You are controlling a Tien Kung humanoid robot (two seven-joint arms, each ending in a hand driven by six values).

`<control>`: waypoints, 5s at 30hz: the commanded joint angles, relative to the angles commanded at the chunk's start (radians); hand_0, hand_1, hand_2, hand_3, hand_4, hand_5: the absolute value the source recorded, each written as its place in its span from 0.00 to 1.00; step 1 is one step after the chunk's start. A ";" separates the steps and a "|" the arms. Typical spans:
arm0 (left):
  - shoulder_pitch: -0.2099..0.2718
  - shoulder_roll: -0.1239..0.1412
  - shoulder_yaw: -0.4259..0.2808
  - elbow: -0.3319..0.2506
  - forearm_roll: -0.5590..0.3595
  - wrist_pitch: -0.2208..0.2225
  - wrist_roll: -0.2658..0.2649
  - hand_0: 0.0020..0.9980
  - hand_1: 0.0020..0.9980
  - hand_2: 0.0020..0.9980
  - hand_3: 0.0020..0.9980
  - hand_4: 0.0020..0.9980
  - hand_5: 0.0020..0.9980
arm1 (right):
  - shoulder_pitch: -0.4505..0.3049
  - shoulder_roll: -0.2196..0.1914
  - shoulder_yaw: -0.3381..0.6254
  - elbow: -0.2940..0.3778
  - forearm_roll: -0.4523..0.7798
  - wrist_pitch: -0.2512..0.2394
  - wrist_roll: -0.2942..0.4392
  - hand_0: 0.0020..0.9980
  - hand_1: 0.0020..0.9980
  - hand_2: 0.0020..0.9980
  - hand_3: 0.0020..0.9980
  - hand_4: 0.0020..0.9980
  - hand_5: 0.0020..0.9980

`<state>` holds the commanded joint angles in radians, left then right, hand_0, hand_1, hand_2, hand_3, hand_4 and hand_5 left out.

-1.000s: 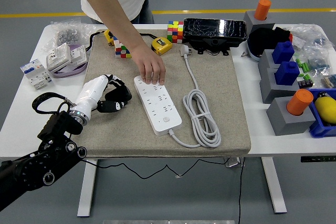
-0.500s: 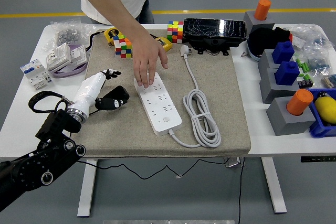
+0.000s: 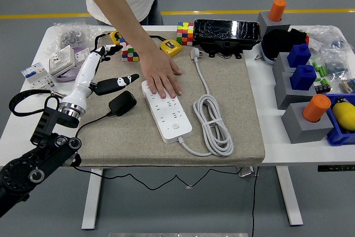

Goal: Put the plug near the board,insert it into the board,press the button,pull the plug out

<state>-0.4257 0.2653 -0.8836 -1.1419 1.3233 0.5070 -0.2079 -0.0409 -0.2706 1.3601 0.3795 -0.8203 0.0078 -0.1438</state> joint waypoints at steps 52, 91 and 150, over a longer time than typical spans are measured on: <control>0.050 -0.005 -0.120 -0.001 -0.209 -0.017 -0.018 0.68 0.72 0.72 0.75 0.89 0.38 | -0.001 0.003 0.006 -0.001 -0.002 -0.002 0.001 0.53 0.63 0.59 0.54 0.88 0.40; 0.044 0.002 -0.140 -0.006 -0.213 -0.042 0.010 0.68 0.72 0.72 0.75 0.88 0.38 | 0.007 -0.009 0.004 0.000 -0.001 -0.003 0.000 0.53 0.63 0.60 0.54 0.88 0.41; 0.065 -0.008 -0.184 -0.023 -0.199 -0.052 0.032 0.68 0.73 0.72 0.75 0.88 0.38 | 0.011 -0.014 0.014 0.003 -0.012 -0.002 -0.004 0.53 0.63 0.61 0.54 0.88 0.41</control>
<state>-0.3612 0.2574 -1.0675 -1.1648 1.1248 0.4553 -0.1764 -0.0300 -0.2849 1.3738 0.3820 -0.8321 0.0059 -0.1474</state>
